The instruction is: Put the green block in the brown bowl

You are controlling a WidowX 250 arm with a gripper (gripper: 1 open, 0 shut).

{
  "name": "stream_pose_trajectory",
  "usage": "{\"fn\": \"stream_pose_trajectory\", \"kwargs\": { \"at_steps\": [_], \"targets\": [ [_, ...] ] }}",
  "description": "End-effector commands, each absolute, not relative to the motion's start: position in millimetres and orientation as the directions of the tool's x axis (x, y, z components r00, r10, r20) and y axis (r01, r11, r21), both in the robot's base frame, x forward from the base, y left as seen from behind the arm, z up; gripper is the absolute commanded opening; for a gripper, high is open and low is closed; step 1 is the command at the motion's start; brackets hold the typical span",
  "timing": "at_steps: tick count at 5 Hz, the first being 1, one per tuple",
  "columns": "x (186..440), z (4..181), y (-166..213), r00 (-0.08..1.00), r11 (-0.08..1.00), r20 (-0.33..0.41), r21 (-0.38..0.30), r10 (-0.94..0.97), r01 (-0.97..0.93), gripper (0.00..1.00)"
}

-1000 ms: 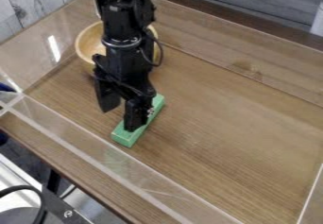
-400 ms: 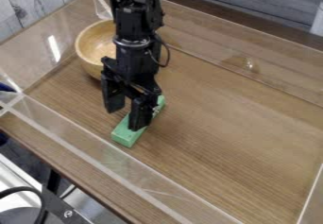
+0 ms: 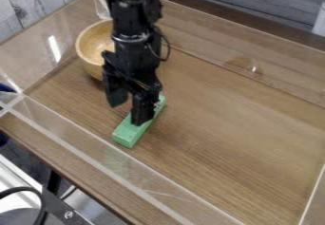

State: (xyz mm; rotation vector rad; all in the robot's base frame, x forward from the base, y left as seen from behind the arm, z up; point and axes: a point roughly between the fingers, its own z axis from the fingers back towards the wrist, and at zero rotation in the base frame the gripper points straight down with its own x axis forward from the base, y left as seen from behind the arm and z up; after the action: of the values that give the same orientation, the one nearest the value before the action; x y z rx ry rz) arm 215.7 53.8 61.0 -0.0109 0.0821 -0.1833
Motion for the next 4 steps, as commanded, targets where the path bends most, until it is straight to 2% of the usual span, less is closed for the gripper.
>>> {"fn": "stream_pose_trajectory", "kwargs": {
  "at_steps": [1,2,4],
  "targets": [
    [220.6,69.4,54.2,0.988,0.988,-0.020,-0.027,-0.152,0.152,0.00],
    [218.8,68.9,52.9,0.990,0.989,-0.018,-0.047,-0.143,0.142,1.00],
    [220.3,76.4,52.7,0.987,0.987,-0.017,-0.043,-0.158,0.157,1.00]
  ]
}}
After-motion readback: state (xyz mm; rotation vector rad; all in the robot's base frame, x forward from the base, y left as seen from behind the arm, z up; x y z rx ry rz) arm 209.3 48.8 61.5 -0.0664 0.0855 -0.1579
